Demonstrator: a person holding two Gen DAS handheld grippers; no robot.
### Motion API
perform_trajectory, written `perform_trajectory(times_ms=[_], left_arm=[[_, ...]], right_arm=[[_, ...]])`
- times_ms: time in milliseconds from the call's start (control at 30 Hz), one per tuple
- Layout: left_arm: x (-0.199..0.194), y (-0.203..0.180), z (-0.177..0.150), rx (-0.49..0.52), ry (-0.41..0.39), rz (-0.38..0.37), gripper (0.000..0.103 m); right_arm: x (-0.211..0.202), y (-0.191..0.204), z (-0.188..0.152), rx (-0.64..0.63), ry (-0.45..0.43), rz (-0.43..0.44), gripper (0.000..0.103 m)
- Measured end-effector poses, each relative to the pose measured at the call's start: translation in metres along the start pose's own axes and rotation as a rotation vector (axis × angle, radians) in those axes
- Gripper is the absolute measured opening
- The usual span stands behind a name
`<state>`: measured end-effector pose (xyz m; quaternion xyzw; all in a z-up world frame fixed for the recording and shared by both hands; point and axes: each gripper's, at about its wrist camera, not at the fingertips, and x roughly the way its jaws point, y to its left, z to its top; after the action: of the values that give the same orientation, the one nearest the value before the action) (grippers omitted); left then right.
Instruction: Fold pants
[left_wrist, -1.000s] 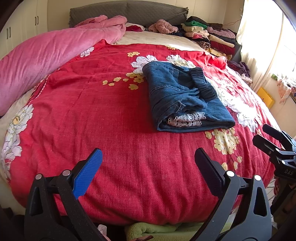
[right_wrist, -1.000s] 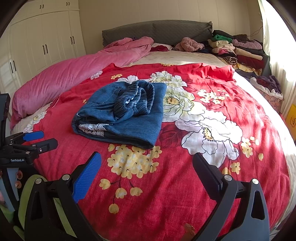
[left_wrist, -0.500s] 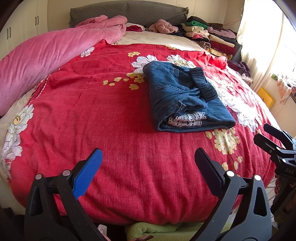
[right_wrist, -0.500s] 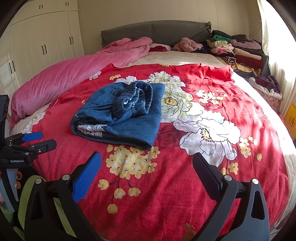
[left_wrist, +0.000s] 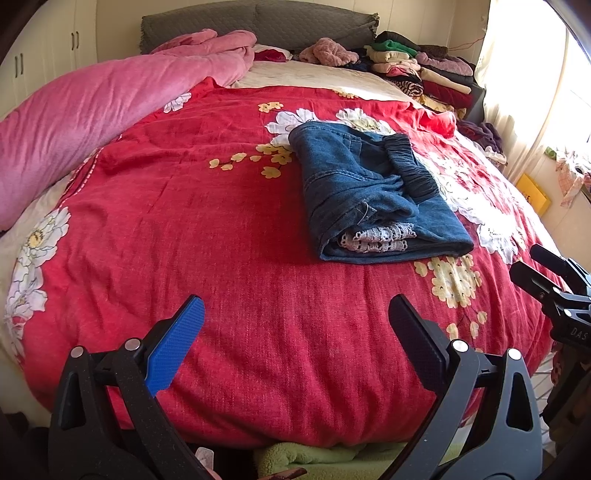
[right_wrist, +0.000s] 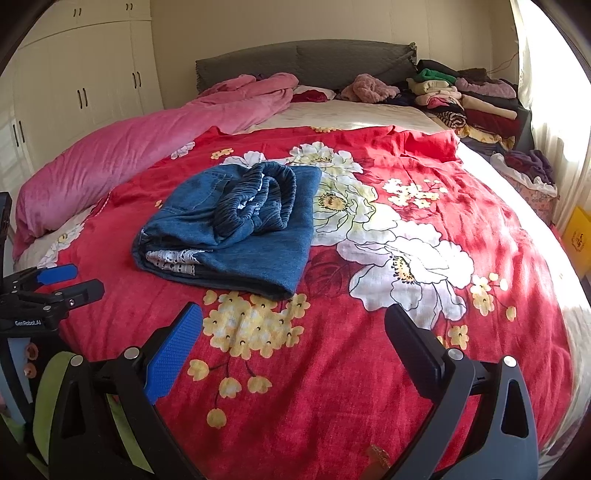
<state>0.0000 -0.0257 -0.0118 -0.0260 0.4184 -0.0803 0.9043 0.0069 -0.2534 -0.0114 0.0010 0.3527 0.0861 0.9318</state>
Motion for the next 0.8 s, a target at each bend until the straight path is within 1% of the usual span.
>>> perform_trajectory(times_ms=[233, 300, 367, 467, 567, 633, 700, 800], left_arm=[[0.0, 0.001, 0.001, -0.001, -0.002, 0.005, 0.094], [-0.001, 0.007, 0.002, -0.014, 0.0, 0.013, 0.094], [-0.002, 0.011, 0.005, -0.027, -0.001, 0.034, 0.094], [-0.002, 0.026, 0.01, -0.076, 0.0, 0.028, 0.094], [-0.005, 0.045, 0.02, -0.103, -0.028, 0.085, 0.094], [-0.006, 0.066, 0.032, -0.131, -0.046, 0.107, 0.094], [0.001, 0.09, 0.046, -0.165, -0.033, 0.151, 0.094], [0.024, 0.141, 0.072, -0.214, -0.006, 0.23, 0.094]], right_arm=[[0.0, -0.005, 0.0, 0.002, 0.001, -0.022, 0.098], [0.001, -0.009, 0.0, 0.011, 0.003, -0.031, 0.098], [0.002, -0.017, 0.001, 0.033, 0.007, -0.039, 0.098], [0.001, -0.038, 0.004, 0.084, 0.007, -0.068, 0.098], [0.001, -0.069, 0.009, 0.121, -0.005, -0.133, 0.098], [0.003, -0.097, 0.015, 0.146, -0.01, -0.195, 0.098], [0.006, -0.128, 0.021, 0.169, -0.018, -0.264, 0.098], [0.018, -0.179, 0.031, 0.19, 0.003, -0.357, 0.098]])
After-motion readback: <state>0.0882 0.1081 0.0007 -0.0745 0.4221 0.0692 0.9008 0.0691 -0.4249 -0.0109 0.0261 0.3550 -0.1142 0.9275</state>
